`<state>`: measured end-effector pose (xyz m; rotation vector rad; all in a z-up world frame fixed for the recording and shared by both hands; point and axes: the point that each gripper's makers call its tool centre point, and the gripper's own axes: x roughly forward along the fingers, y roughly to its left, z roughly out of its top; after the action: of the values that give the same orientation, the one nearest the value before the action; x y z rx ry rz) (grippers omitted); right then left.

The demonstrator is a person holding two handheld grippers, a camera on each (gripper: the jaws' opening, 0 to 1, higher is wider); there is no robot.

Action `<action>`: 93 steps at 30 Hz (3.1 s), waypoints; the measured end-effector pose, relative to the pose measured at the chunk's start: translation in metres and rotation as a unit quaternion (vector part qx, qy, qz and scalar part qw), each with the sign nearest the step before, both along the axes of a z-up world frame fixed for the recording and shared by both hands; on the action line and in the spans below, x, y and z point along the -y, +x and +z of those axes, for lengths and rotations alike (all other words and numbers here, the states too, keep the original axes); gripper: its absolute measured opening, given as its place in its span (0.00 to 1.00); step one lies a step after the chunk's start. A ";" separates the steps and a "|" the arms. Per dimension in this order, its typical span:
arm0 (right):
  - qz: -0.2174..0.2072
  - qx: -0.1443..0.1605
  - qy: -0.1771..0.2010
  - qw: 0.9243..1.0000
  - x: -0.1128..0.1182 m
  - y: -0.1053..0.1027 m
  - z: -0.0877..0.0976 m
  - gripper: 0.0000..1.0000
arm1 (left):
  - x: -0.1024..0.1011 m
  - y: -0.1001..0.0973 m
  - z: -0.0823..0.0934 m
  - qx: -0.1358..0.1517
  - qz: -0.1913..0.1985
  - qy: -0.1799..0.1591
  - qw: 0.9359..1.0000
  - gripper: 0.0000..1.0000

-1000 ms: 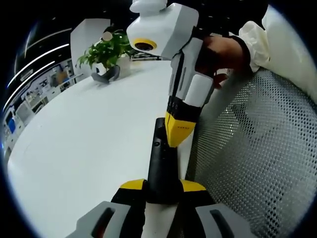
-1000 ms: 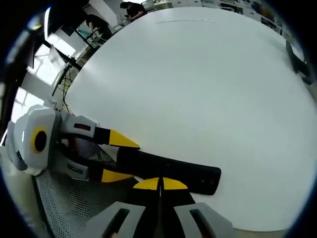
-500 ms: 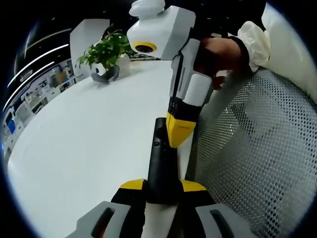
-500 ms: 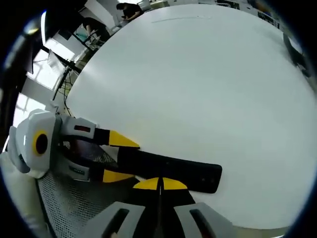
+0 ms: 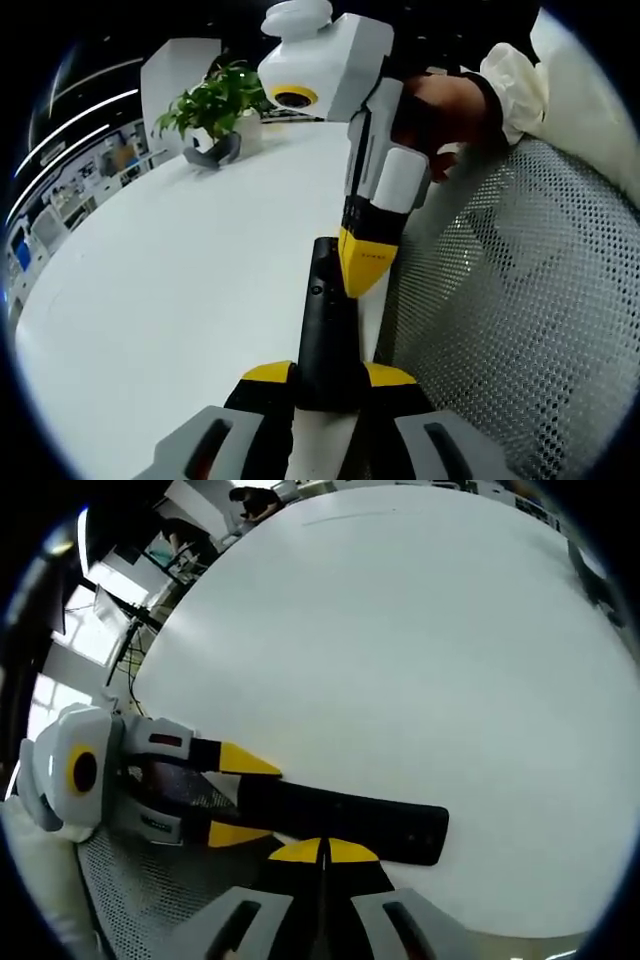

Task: Press the specified remote control buttons in sequence, fully releasing each button before pressing the next.

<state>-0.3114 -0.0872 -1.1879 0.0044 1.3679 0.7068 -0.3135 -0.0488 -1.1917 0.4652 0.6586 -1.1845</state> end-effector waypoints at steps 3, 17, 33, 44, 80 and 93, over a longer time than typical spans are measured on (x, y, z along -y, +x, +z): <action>0.004 0.005 -0.003 1.000 0.000 0.000 0.000 0.00 | 0.000 0.000 0.000 0.000 0.000 0.000 1.000 0.25; -0.025 -0.027 0.022 0.999 0.002 0.001 0.000 0.00 | 0.000 0.000 -0.001 0.000 -0.001 -0.003 1.000 0.25; -0.009 0.004 0.059 0.998 -0.017 0.009 0.008 0.00 | 0.004 -0.002 0.000 0.003 -0.008 -0.005 1.000 0.25; -0.005 0.009 0.045 0.999 -0.013 0.010 0.004 0.00 | 0.004 -0.001 -0.001 0.002 -0.003 -0.008 1.000 0.25; -0.005 0.029 0.032 0.999 -0.010 0.013 0.006 0.00 | 0.002 0.001 -0.001 0.000 0.003 -0.001 1.000 0.25; 0.030 0.029 0.041 0.998 -0.023 0.006 0.005 0.00 | 0.003 0.001 0.000 0.001 0.002 -0.001 1.000 0.25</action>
<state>-0.3053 -0.0638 -1.1824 0.0077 1.2878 0.8079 -0.3127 -0.0514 -1.1922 0.4634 0.6569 -1.1811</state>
